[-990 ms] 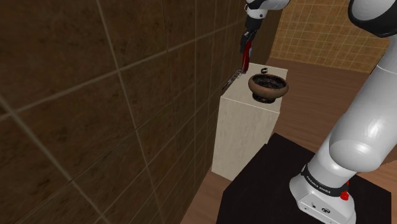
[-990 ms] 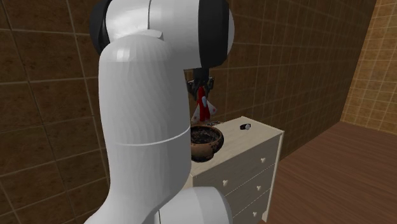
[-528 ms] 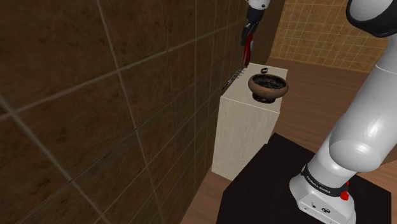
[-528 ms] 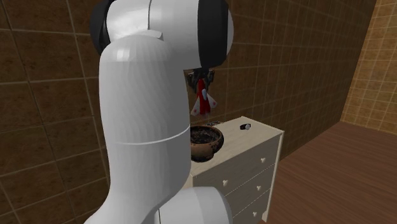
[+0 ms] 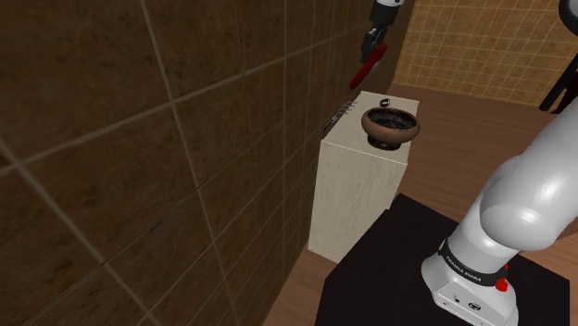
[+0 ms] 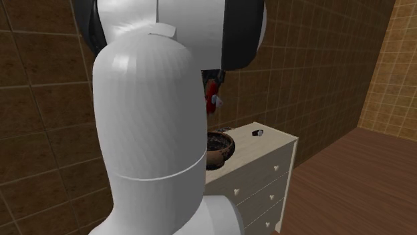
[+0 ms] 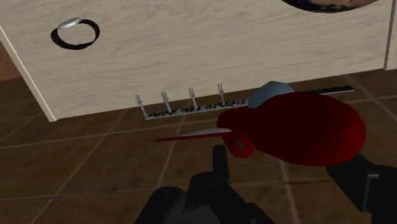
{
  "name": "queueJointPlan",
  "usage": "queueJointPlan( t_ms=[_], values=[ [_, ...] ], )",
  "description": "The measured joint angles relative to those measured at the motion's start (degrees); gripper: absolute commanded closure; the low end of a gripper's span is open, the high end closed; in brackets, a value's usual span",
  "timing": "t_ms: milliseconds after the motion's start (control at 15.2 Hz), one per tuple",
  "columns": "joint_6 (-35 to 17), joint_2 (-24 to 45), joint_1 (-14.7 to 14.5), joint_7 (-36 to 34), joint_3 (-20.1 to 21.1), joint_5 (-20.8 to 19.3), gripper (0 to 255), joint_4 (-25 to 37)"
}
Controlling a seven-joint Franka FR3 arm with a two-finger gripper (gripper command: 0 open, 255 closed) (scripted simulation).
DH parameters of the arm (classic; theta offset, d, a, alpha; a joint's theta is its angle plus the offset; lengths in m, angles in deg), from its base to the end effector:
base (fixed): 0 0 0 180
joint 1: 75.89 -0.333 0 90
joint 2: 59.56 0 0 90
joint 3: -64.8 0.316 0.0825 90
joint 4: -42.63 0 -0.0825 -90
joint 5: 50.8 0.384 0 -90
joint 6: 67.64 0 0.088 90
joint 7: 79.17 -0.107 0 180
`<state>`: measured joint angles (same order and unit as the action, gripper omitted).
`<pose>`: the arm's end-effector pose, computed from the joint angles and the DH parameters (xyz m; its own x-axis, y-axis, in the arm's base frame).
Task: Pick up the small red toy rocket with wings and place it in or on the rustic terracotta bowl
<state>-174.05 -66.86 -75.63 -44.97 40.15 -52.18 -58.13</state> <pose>0.4860 -0.2430 0.6248 0.9666 0.1692 0.1923 0.1532 -0.9836 0.0957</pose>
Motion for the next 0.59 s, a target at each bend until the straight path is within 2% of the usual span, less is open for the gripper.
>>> queueJointPlan(
  t_ms=[198,594],
  values=[
    [0.1,-8.6,-0.1,-3.1,2.2,-3.7,255,-8.0],
    [3.0,-23.2,1.6,-6.9,6.1,-7.8,255,-19.5]
  ],
)
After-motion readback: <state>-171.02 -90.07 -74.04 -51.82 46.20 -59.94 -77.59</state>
